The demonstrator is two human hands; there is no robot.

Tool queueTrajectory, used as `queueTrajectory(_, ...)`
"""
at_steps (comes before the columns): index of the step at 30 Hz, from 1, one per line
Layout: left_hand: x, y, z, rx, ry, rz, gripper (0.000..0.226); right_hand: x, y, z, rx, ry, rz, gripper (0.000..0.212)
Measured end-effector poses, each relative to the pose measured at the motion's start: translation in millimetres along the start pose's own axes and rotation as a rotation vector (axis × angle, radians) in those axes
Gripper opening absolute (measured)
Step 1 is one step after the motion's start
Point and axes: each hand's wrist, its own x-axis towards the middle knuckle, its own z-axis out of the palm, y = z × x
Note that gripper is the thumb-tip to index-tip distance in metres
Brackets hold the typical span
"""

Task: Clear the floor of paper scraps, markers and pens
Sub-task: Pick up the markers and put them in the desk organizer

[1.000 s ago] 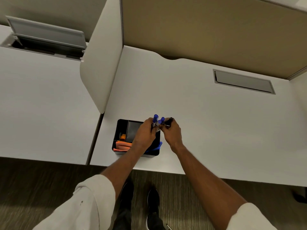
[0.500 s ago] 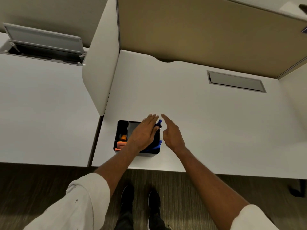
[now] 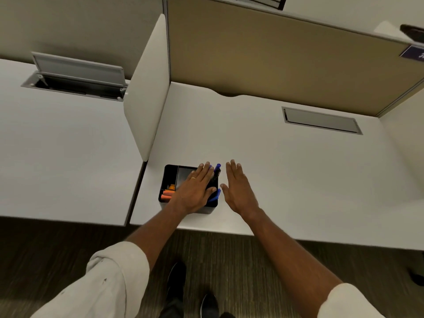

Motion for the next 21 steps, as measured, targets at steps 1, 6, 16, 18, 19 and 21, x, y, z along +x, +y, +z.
queueTrajectory(1,-4.3,4.4,-1.8,0.016,0.018,-0.017,0.07,-4.6,4.5,0.1,-0.007,0.006,0.006,0.071)
queueTrajectory(6,-28.6,37.0,-13.9,0.041,0.114,-0.097,0.074,-31.0,23.5,-9.5,0.018,0.022,0.005,0.076)
queueTrajectory(16,-71.3,111.9,-8.0,0.109,0.121,-0.121,0.081,-109.7,61.6,-28.5,0.01,0.102,0.006,0.072)
queueTrajectory(18,-78.8,125.4,-0.5,0.136,0.106,-0.101,0.081,-127.0,68.9,-27.0,0.013,0.116,0.037,0.072)
queueTrajectory(19,-82.3,131.2,3.1,0.141,0.098,-0.094,0.081,-136.3,71.9,-25.7,0.016,0.121,0.057,0.072)
queueTrajectory(21,-90.0,142.1,9.2,0.148,0.084,-0.077,0.081,-156.4,77.4,-22.8,0.018,0.136,0.096,0.072)
